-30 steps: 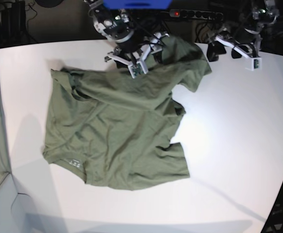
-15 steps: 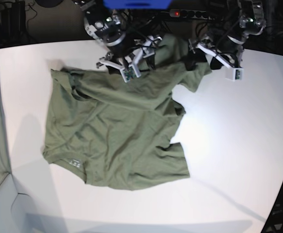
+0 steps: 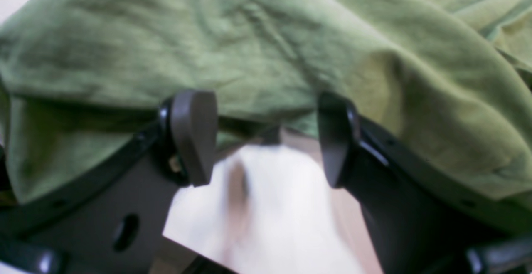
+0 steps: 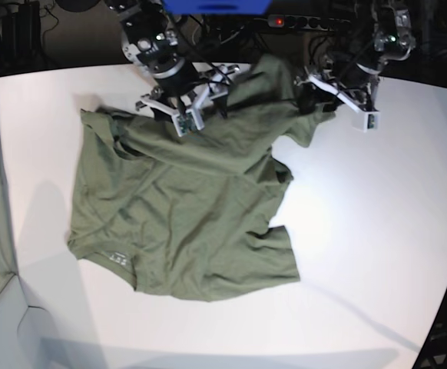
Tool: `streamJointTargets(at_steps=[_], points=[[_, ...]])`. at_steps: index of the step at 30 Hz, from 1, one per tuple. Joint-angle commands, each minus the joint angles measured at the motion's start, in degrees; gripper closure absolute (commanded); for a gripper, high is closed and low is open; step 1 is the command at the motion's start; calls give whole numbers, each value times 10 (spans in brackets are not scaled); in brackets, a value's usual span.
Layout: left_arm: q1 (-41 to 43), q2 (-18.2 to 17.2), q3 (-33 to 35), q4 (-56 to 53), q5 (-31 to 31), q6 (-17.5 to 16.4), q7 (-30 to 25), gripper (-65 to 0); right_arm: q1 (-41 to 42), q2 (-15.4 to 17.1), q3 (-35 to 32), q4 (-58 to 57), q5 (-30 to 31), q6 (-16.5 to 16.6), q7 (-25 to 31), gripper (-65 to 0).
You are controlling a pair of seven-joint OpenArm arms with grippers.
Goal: Layout the t-shirt on the table in an organized manner, then fold the t-shirt properly
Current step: 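Grasp the shirt's shoulder edge with both grippers, then pull the shirt edge with the left gripper away from the right gripper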
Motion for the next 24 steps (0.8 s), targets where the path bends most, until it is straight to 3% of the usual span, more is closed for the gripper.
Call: streamJointTargets(at_steps=[1,6,13,21,24], points=[[3,-2,-1,4,-7,-1,-5,-195,2,-3,-1,12,1,0,13,-385],[3,2,-1,4,-7,-1,-6,0,2,-3,-1,12,1,0,13,-385],[10,10,-8,79,-12,-1,-10,-2,3,-3,-1,13,1,0,13,-385],[-77,-17,-61,88,-172,4,-11,-3,3,-2,30,13,1,0,13,-385],[-118,-17,-93,88,-196,4,-10,-3,2,-2,49,13,1,0,10,-385]])
